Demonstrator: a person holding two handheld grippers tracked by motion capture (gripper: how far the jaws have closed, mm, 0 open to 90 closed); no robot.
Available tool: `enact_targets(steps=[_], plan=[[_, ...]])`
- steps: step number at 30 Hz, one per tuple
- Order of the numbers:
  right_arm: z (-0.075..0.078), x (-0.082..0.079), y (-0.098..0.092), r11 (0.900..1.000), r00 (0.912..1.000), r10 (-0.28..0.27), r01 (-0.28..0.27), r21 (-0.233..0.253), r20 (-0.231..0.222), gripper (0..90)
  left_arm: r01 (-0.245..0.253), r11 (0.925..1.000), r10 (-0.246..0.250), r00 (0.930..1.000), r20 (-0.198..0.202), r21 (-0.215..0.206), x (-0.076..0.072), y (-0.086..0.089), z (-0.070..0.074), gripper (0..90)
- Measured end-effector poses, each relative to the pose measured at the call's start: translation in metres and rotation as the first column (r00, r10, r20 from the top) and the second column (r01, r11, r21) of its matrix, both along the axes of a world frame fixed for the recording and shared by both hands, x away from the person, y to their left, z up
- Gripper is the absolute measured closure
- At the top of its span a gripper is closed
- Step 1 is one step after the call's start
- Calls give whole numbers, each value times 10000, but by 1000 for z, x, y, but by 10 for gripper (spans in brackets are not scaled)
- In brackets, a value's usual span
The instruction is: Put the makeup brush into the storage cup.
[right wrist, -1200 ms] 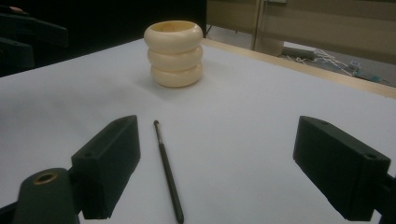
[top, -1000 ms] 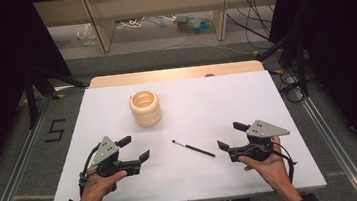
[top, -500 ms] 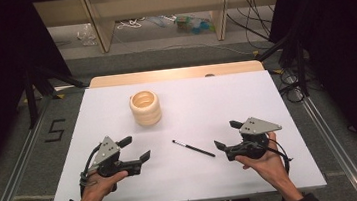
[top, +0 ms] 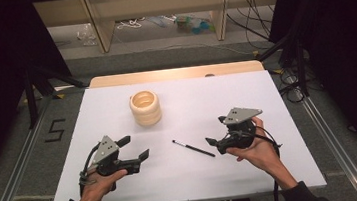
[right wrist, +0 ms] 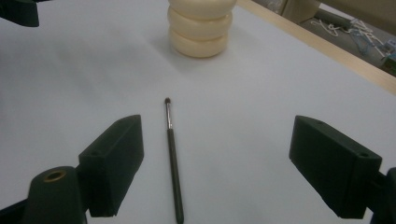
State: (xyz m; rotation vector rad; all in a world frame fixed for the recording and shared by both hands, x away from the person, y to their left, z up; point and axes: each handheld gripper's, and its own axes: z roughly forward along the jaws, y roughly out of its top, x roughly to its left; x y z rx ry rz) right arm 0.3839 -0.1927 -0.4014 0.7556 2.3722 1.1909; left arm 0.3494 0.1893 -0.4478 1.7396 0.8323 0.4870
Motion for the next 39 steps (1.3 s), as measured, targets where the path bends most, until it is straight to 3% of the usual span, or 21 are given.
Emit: enact_targets(steps=[4,6,14,20,28,39], plan=[[4,7,12,9985,9996,263,-269,-477,-133,191,40,9998,-41,10000,-44,-198,-1,-2,0,157],[5,11,18,9961,9987,464,-479,-734,-222,194,76,10000,-76,10000,21,2,-1,-2,1,157],[0,26,40,9837,9938,778,-895,-1559,-800,200,124,9999,-124,9999,41,-113,0,-2,0,158],[-2,38,55,9763,9886,851,-1076,-1880,-1241,210,106,9999,-106,9999,-59,-86,-1,-4,0,158],[-5,51,69,9587,9815,1038,-1418,-2466,-1608,243,76,9999,-76,9999,-66,-101,-2,-3,0,157],[-10,65,81,9452,9714,973,-1583,-2854,-2164,255,172,9999,-172,9999,14,15,-1,-3,0,158]])
